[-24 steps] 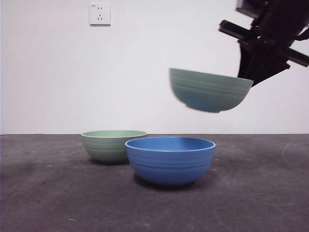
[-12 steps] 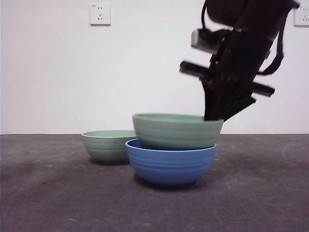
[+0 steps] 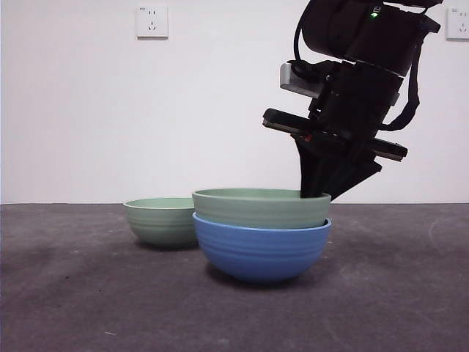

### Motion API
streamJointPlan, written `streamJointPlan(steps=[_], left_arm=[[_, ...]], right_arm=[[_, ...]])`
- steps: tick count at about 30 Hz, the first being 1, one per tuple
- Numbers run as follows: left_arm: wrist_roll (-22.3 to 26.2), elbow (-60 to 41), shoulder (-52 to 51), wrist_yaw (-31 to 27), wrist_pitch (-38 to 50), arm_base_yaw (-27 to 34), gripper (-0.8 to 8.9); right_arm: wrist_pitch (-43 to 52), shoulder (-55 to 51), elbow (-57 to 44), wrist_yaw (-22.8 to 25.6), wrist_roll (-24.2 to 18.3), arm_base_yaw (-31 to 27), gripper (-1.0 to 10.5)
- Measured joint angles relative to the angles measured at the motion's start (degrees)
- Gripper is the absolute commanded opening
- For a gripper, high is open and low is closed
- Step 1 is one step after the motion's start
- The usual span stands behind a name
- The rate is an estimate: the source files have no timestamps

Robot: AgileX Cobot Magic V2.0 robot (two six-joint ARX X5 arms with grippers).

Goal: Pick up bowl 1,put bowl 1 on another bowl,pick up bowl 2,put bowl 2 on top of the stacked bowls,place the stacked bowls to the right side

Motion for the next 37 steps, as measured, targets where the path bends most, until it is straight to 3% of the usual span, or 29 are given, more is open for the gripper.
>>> streamJointPlan(steps=[2, 10, 17, 26, 37], left_arm=[[0.0, 0.0, 0.94, 0.0, 0.2, 0.0, 6.33], [0.0, 0.0, 8.02, -0.07, 4.07, 0.0, 6.33], [-1.79, 0.0, 15.41, -2.29, 13.97, -2.62, 6.33], [-8.9, 1.75, 30.23, -13.18, 30.49, -10.12, 6.33], [-10.38, 19.76, 55.69, -26.16, 27.47, -15.34, 6.27]], right_arm=[[-0.02, 0.0, 0.0, 0.02, 0.0, 0.0, 2.9], [-0.46, -1.25, 0.0, -1.42, 0.02, 0.37, 2.9], [-3.23, -13.88, -0.02, -1.25, 0.0, 0.37, 2.9], [-11.8, -32.65, -0.02, -1.22, 0.02, 0.37, 2.8], [-19.65, -45.11, -0.02, -1.14, 1.14, 0.37, 2.8]])
